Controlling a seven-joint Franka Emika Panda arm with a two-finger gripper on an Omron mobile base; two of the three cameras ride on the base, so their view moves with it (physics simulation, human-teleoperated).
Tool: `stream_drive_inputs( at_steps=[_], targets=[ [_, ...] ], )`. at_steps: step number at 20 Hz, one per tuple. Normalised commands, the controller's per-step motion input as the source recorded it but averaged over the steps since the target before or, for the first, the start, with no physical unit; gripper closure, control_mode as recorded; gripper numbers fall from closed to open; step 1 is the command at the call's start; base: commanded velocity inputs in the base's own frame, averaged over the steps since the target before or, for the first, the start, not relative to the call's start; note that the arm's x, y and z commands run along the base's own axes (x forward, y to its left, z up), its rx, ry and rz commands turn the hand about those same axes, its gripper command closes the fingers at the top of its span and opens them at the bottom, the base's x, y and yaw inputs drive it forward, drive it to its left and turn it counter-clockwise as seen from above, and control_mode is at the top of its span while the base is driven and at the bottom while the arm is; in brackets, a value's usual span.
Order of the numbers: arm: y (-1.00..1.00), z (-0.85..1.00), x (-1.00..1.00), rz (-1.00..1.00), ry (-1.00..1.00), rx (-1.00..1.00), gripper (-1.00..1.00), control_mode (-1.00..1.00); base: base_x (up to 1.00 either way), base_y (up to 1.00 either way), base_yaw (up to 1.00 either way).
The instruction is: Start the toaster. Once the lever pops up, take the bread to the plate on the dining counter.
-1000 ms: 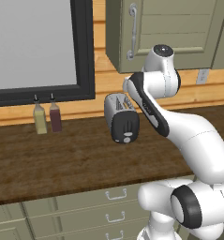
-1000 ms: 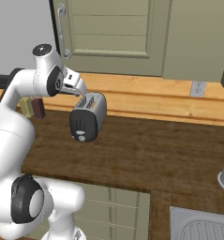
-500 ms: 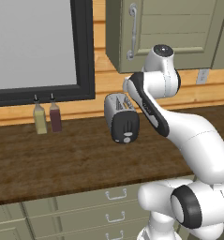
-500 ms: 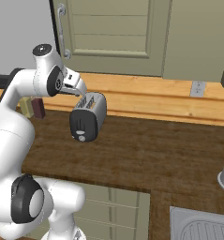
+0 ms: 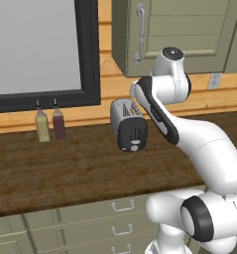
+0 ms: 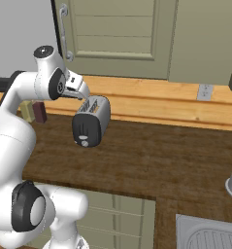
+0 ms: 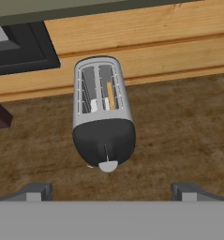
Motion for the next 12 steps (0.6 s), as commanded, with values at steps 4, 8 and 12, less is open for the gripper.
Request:
stream_drive_inputs(
  at_steps=[4,8,12],
  targets=[
    [0.0,0.0,0.0,0.0,0.0,0.0,-1.0,-1.0,0.0,0.0,0.0],
    [0.0,0.0,0.0,0.0,0.0,0.0,-1.0,-1.0,0.0,0.0,0.0],
    [0.0,0.0,0.0,0.0,0.0,0.0,-1.0,-1.0,0.0,0.0,0.0]
  ],
)
